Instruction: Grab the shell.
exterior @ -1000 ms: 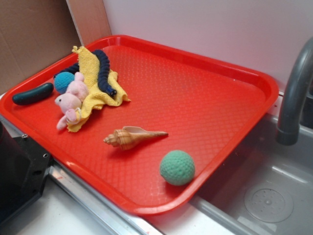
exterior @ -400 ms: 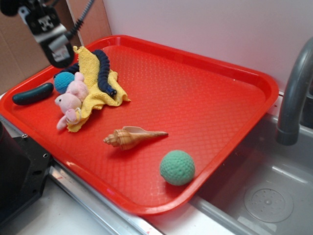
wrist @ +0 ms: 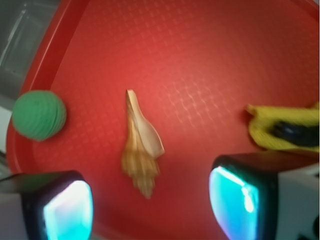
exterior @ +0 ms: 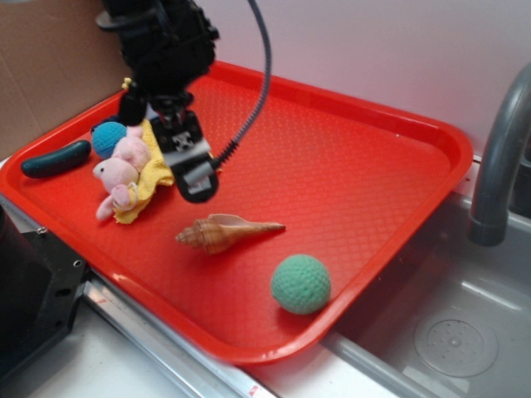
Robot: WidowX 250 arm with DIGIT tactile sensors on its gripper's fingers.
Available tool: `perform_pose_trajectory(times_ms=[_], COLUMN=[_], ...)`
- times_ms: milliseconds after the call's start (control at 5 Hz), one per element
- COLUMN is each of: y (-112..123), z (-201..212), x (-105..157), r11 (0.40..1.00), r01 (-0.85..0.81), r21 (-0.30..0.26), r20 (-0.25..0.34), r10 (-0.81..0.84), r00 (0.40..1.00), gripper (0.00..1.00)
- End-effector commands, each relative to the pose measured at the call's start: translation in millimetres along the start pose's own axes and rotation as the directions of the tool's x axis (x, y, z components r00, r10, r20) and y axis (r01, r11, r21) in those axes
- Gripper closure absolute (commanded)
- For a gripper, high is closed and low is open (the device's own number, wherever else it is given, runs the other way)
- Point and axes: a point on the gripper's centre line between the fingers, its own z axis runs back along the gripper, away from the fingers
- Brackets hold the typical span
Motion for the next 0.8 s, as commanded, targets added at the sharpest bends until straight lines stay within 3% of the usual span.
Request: perform_pose_trajectory(times_ms=[0, 200, 600], y=[3.9, 6.5, -17.2], z=[-50.9, -57.3, -73.1], x=[-5.3, -7.0, -13.5], r11=[0.999, 0.999, 0.993], r01=[0.025, 0.049, 0.116], r21=[0.022, 0.003, -0.013], r20=[-0.128, -0.112, -0.146], r10=[-0.022, -0.048, -0.117], r00=[0.992, 0.993, 0.982], gripper=[0.00, 0.00, 0.00])
